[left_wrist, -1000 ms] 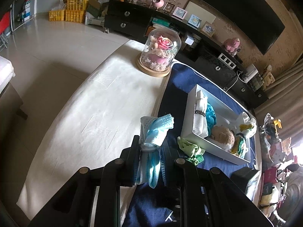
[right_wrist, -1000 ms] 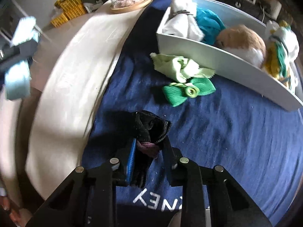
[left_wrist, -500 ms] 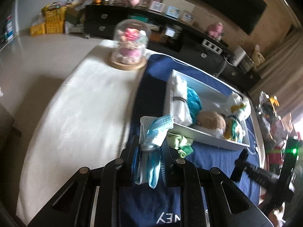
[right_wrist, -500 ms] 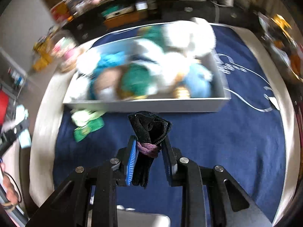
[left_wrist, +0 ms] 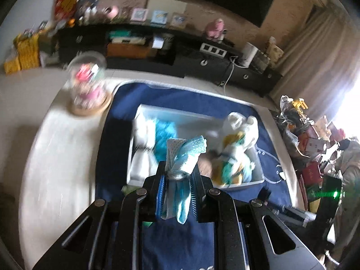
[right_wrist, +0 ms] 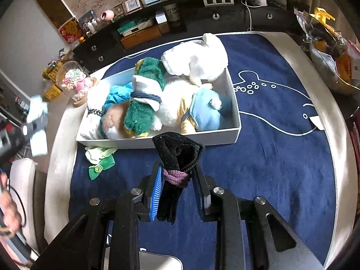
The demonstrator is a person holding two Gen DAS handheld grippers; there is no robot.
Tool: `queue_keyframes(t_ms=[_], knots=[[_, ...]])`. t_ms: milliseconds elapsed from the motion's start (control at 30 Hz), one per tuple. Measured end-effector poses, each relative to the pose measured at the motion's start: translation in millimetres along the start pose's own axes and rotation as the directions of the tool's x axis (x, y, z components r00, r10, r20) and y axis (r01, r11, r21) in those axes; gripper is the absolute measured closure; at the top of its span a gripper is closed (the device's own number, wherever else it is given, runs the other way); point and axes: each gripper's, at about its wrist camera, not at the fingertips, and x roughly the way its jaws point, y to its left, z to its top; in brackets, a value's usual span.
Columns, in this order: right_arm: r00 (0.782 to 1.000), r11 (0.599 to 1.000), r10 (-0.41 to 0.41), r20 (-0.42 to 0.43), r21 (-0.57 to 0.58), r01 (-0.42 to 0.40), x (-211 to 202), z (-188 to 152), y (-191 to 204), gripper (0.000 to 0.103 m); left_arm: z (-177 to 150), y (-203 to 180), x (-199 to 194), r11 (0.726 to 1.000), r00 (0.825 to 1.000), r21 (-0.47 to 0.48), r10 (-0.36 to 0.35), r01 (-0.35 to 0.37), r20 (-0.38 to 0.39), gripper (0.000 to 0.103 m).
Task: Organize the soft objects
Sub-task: 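Lower the blue cloth into the box and open the left tool while the right tool holds the glove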
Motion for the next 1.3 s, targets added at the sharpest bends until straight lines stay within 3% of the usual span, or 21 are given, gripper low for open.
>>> queue_keyframes(t_ms=[133,300,933,1300], knots=[[1.0,1.0,-0.007,-0.001,0.0,0.007,2,0,-1,0.0,12,-8,6,1.0,0.999,0.001,-0.03,0.03,0.035,0.086],[1.0,1.0,-0.016,-0.021,0.0,0.016,12,-2,2,0.0,18,-5,29,1.0,1.0,-0.008,-0.021,0.021,0.018,0.086],[0.998,0.999,-0.019,-0.051,-0.039,0.017,27,-8,19,0.0,23,-19,68,0.994,0.996,0.067,0.082,-0.084,0.031,0.086],[0.998,0.999,-0.024,-0.06,-0.037,0.022,32,-8,19,0.0,21,-14,91,0.993,0.995,0.066,0.098,-0.098,0.01,0.086]])
